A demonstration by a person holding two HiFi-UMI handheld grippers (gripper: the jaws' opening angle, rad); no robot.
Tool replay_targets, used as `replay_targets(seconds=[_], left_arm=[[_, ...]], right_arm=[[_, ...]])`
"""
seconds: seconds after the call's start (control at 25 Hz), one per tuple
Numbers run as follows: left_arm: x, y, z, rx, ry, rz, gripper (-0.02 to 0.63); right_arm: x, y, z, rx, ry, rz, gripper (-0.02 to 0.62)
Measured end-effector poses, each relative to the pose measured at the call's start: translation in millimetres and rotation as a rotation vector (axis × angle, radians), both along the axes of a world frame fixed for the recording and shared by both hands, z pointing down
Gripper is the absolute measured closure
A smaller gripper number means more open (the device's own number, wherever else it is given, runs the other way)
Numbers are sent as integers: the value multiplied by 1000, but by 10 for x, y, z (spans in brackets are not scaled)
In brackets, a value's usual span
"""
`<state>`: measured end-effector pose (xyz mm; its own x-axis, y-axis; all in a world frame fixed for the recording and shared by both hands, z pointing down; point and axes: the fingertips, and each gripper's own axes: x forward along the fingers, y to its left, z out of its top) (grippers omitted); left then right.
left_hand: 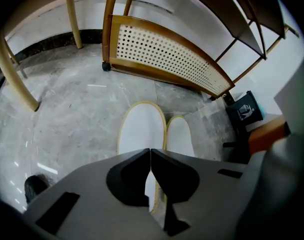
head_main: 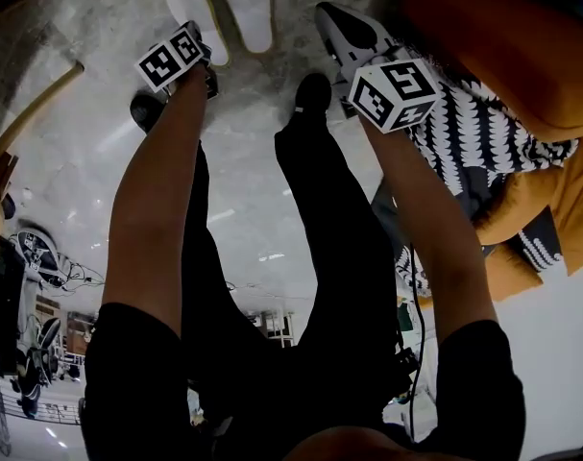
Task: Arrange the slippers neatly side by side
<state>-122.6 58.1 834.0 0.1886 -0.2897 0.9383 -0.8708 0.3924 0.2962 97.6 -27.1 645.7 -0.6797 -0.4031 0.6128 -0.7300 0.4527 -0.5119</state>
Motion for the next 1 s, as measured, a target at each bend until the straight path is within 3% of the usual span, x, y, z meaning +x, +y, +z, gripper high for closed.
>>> replay_targets(seconds=[0.72, 0.92, 1.0], left_arm=[[342, -174, 219, 26, 104, -4, 584], [360, -184, 185, 30, 102, 40, 581], [349, -178, 144, 32, 91, 68, 535]], right_arm=[[94, 16, 181, -22, 0, 42, 561], [105, -21, 181, -20, 5, 47, 561], [85, -13, 172, -21, 7, 43, 561]])
